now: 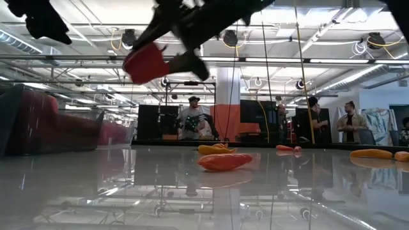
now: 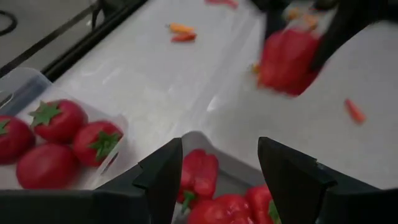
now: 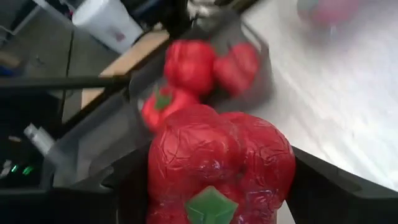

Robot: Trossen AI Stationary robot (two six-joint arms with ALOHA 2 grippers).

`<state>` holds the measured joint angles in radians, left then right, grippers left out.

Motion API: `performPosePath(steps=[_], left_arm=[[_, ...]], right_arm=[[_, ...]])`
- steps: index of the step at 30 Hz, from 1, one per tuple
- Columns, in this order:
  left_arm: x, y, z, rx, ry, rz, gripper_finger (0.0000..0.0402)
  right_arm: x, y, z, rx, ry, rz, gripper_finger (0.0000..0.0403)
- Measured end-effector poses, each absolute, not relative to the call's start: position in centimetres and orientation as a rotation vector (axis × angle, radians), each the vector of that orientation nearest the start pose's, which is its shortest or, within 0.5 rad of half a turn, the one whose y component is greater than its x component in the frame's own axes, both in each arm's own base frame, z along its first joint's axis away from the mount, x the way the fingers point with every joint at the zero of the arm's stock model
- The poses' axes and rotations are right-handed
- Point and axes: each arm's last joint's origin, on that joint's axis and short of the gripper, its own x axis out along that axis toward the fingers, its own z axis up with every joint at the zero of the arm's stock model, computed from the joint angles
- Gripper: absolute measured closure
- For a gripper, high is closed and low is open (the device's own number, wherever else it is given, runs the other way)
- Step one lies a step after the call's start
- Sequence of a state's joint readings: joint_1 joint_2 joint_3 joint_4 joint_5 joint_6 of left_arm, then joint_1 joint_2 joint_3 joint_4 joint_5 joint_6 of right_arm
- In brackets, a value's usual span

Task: Sort produce into baskets
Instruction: Put the red bell pepper into the top black bin

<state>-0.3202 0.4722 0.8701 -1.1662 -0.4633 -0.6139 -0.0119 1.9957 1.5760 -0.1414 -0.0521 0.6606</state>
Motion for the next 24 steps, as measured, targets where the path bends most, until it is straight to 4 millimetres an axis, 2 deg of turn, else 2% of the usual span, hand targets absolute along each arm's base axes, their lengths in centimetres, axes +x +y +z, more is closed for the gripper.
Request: performPosePath(steps=[6,12,17,24], left_arm=[[3.6,0.2,31.5,-0.313,0.504,0.292,0.0185],[2.7,0.5,31.5,-0.336,0.462,0.292,0.0185],[2.7,0.6,31.5,-0.343,0.442,0.336,0.0185],[2.7,0.7,31.5,-0.365,0.431,0.361,0.0185]], right_arm=[[51.0,-1.9,23.2,0.586,0.471,-0.125,0.0117],[55.4,-3.2,23.3,0.5,0.374,-0.093,0.0116],[57.6,-4.4,22.7,0.461,0.315,-0.074,0.0115],[59.2,-4.5,19.5,0.41,0.307,-0.059,0.0115]])
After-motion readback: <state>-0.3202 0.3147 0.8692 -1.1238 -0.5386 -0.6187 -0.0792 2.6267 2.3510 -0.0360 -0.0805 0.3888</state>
